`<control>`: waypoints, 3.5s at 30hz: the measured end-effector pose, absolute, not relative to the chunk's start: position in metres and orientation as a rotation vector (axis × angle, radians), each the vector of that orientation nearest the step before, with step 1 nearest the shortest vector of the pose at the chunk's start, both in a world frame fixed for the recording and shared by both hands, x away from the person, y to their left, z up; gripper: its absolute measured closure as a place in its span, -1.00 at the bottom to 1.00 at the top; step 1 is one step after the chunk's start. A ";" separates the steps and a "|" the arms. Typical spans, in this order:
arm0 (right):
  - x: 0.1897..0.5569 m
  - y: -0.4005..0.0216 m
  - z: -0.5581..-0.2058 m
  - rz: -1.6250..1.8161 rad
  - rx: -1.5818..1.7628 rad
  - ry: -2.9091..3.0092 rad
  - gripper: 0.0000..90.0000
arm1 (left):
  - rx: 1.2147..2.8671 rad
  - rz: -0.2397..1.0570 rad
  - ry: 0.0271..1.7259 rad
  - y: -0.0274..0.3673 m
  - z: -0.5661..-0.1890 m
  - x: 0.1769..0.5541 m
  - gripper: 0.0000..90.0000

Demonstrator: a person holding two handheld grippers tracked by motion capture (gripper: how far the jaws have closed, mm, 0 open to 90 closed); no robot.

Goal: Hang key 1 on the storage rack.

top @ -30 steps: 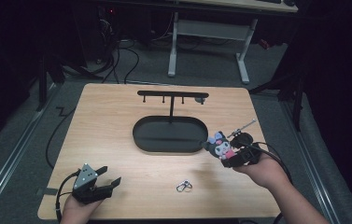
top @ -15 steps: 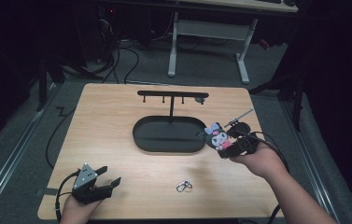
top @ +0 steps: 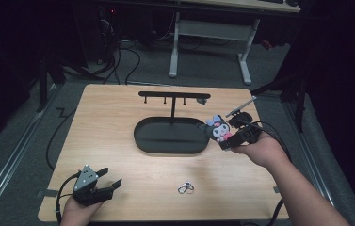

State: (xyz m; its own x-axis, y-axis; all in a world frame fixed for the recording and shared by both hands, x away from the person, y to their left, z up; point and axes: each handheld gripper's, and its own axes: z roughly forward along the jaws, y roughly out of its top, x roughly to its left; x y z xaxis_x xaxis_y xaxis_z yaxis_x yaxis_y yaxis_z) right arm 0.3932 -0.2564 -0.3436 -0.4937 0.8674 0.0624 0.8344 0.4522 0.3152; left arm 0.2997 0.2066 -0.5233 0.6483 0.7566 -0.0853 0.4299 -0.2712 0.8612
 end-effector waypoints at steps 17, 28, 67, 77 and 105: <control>0.414 -0.249 -0.317 0.508 1.541 2.572 0.10 | 1.920 0.415 0.927 0.206 -0.524 0.299 -0.33; 0.427 -0.242 -0.307 0.509 1.553 2.574 0.10 | 1.920 0.413 0.926 0.206 -0.524 0.300 -0.33; 0.446 -0.251 -0.319 0.516 1.636 2.483 0.10 | 1.930 0.412 0.912 0.205 -0.524 0.300 -0.33; 0.446 -0.252 -0.342 0.465 1.639 2.497 0.10 | 1.935 0.410 0.912 0.204 -0.525 0.300 -0.33; 0.464 -0.238 -0.392 0.489 1.662 2.512 0.04 | 1.949 0.412 0.902 0.203 -0.526 0.300 -0.32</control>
State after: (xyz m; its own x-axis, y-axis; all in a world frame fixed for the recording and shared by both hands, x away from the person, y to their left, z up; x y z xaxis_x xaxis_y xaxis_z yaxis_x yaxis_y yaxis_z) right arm 0.4637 -0.2378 -0.3925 -0.4037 0.9094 0.1001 0.8805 0.3564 0.3126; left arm 0.2995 0.2029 -0.5256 0.6759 0.7335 -0.0716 0.4262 -0.3098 0.8499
